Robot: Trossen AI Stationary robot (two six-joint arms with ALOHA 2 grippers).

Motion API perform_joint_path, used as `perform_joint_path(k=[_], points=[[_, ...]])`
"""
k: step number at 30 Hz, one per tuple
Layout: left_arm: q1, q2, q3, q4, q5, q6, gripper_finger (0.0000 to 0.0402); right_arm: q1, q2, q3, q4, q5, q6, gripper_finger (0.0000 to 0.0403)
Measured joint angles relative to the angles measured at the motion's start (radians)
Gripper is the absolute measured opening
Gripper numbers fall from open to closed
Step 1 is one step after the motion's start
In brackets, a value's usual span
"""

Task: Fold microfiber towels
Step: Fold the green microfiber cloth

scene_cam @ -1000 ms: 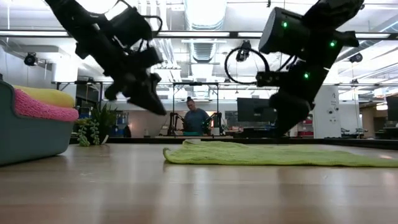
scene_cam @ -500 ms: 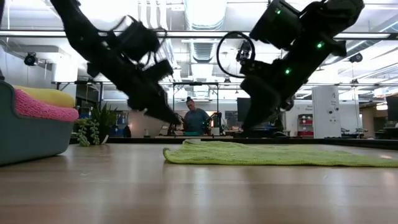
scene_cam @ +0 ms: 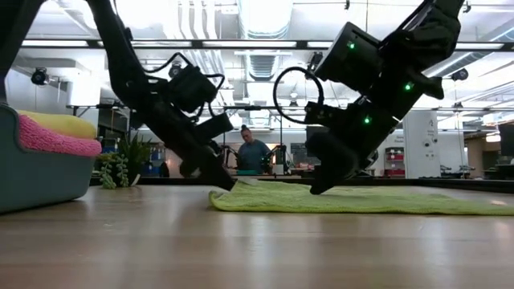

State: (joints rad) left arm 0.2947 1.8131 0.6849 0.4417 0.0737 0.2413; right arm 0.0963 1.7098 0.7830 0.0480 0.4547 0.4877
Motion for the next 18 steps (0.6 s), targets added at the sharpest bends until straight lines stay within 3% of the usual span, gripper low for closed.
perform_joint_path(k=[8,10,14,18], points=[[-0.002,0.0,0.027,0.088,0.033,-0.034,0.0,0.0,0.003,0.001,0.009,-0.003,0.0,0.0009],[-0.008,-0.023,0.034,0.14,0.114,-0.022,0.0,0.0,0.003,0.001,0.01,-0.005,0.0,0.0009],[-0.02,-0.03,0.03,0.162,0.464,0.025,0.0,0.0,0.003,-0.001,0.013,-0.005,-0.001,0.0009],[-0.038,-0.03,0.027,0.156,0.434,0.027,0.0,0.0,0.003,-0.001,0.016,-0.005,-0.001,0.0009]])
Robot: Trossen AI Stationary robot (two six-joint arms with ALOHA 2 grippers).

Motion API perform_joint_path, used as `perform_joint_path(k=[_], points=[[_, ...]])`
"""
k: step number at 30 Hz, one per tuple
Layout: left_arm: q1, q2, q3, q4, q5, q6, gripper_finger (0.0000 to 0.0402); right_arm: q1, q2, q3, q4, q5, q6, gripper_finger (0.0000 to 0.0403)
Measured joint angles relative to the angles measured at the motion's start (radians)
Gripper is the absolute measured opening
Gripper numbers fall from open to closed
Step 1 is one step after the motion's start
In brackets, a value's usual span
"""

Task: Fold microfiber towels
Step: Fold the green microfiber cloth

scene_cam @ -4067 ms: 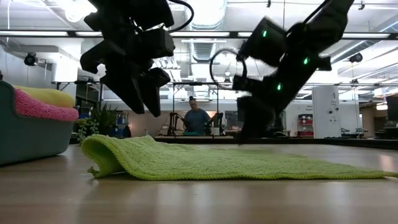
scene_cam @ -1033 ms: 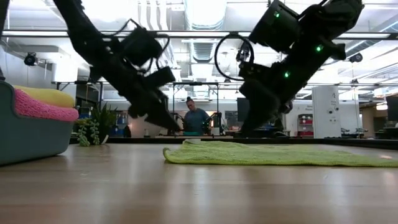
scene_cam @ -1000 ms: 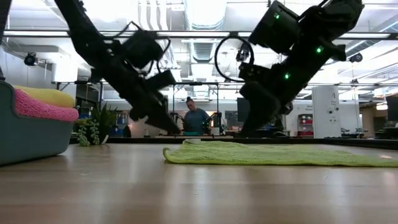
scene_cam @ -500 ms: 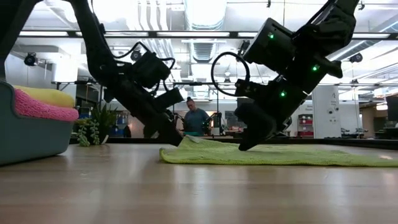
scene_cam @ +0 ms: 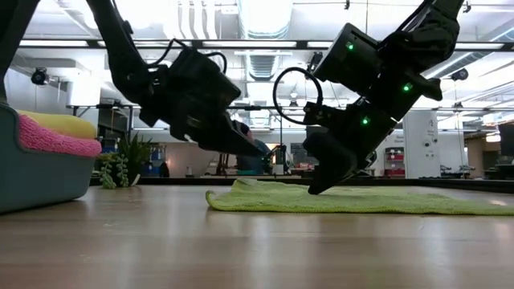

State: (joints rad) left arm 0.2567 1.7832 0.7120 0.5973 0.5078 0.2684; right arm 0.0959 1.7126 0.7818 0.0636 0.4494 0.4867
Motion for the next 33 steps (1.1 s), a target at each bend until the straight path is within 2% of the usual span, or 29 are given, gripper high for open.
perform_joint_path(k=[4,10,13,16,18,20,23,25,28,33], points=[[-0.001,0.0,0.0,-0.006,-0.068,0.0,0.0,0.0,0.0,0.0,0.001,-0.001,0.001,0.0009],[0.004,0.006,0.0,-0.014,-0.343,0.013,0.0,0.002,0.0,0.0,0.0,-0.002,0.002,0.0009],[0.017,0.033,0.0,-0.021,-0.412,0.025,0.0,0.004,0.0,0.0,0.0,-0.009,-0.005,0.0009],[0.023,0.06,0.0,-0.022,-0.408,0.001,0.0,0.004,-0.001,0.0,0.003,-0.03,-0.011,0.0009],[0.022,0.078,0.0,-0.036,-0.363,-0.02,0.0,0.004,-0.001,0.0,0.003,-0.032,-0.012,0.0009],[0.015,0.099,0.0,-0.031,-0.289,-0.047,0.0,0.004,-0.001,0.0,0.004,-0.032,-0.012,0.0009],[0.008,0.1,0.002,-0.073,-0.104,-0.049,0.0,0.005,-0.001,0.0,0.003,-0.033,-0.013,0.0009],[0.007,0.085,0.0,-0.103,-0.074,-0.052,0.0,0.004,-0.001,0.0,0.004,-0.034,-0.012,0.0009],[0.013,0.043,-0.002,-0.129,-0.104,-0.046,0.0,0.005,-0.001,0.0,0.004,-0.035,-0.013,0.0009],[0.024,-0.006,-0.001,-0.123,-0.377,-0.02,0.0,0.005,-0.001,0.0,0.004,-0.035,-0.015,0.0009]])
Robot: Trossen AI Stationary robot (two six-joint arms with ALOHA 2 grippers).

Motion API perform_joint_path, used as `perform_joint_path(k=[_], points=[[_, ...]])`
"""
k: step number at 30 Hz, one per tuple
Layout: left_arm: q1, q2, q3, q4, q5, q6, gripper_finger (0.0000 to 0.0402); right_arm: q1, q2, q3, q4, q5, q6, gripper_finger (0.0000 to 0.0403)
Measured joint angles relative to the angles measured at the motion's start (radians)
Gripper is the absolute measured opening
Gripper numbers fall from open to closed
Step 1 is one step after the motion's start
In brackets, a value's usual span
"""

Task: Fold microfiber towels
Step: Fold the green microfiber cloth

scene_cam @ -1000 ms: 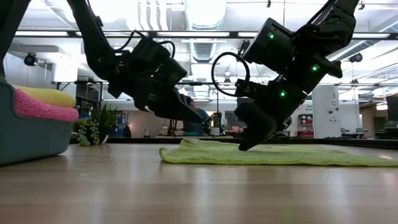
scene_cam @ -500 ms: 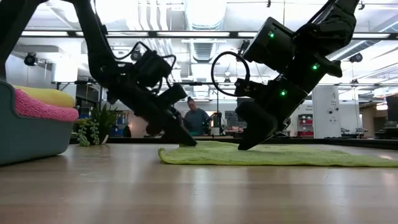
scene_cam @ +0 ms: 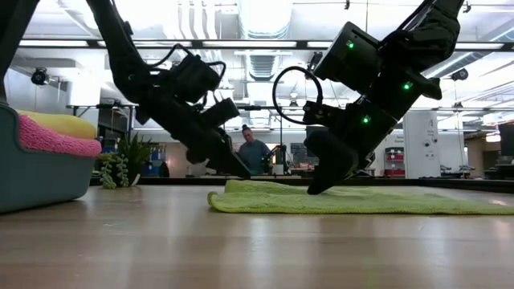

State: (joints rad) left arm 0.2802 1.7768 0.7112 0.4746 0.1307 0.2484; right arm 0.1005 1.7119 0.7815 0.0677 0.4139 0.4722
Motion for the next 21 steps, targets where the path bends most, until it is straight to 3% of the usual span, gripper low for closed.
perform_joint_path(k=[6,8,11,16,21], points=[[0.002,-0.012,0.002,0.008,-0.348,0.003,0.0,0.0,0.0,0.0,0.0,0.002,-0.001,0.0009],[0.007,-0.012,0.002,-0.014,-0.37,0.003,0.0,0.0,0.0,0.0,0.0,0.003,-0.001,0.0009],[0.008,-0.012,0.002,-0.03,-0.235,-0.006,0.0,0.0,0.0,0.0,0.0,0.003,-0.001,0.0009],[0.006,-0.005,0.002,-0.037,0.119,-0.041,0.0,0.0,0.0,0.0,0.0,0.004,-0.001,0.0009],[-0.003,-0.01,0.003,0.085,0.44,-0.111,0.0,0.0,0.0,0.0,0.0,0.005,-0.001,0.0009]])
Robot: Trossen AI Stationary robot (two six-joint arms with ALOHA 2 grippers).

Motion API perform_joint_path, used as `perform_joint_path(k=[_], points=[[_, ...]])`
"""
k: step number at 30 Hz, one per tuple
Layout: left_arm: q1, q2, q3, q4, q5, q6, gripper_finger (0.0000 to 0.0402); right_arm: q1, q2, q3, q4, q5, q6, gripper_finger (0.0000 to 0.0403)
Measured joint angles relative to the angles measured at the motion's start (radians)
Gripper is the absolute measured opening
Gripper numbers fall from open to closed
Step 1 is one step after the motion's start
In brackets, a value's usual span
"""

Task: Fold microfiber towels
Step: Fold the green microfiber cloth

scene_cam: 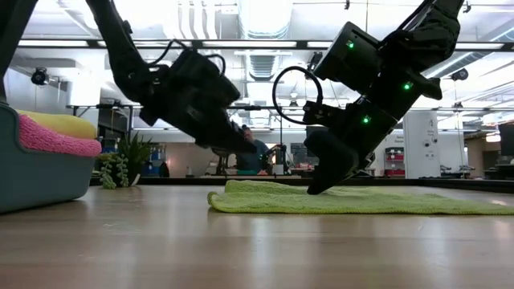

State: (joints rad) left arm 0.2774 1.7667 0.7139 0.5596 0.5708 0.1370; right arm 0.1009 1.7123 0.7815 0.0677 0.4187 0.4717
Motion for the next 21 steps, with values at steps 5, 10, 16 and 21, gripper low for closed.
perform_joint_path(k=[5,10,16,21], points=[[0.002,-0.046,-0.001,-0.02,-0.281,0.025,0.0,0.0,0.0,0.0,0.0,0.0,0.0,0.0009],[0.01,-0.036,-0.001,-0.105,-0.641,0.105,0.0,0.0,0.001,0.0,0.003,0.001,0.0,0.0009],[0.015,0.019,0.001,-0.145,-0.589,0.022,0.0,0.0,0.002,-0.001,0.02,-0.001,-0.014,0.0009],[0.002,0.047,0.008,-0.135,-0.496,-0.019,0.0,0.0,0.002,-0.001,0.02,0.0,-0.014,0.0009]])
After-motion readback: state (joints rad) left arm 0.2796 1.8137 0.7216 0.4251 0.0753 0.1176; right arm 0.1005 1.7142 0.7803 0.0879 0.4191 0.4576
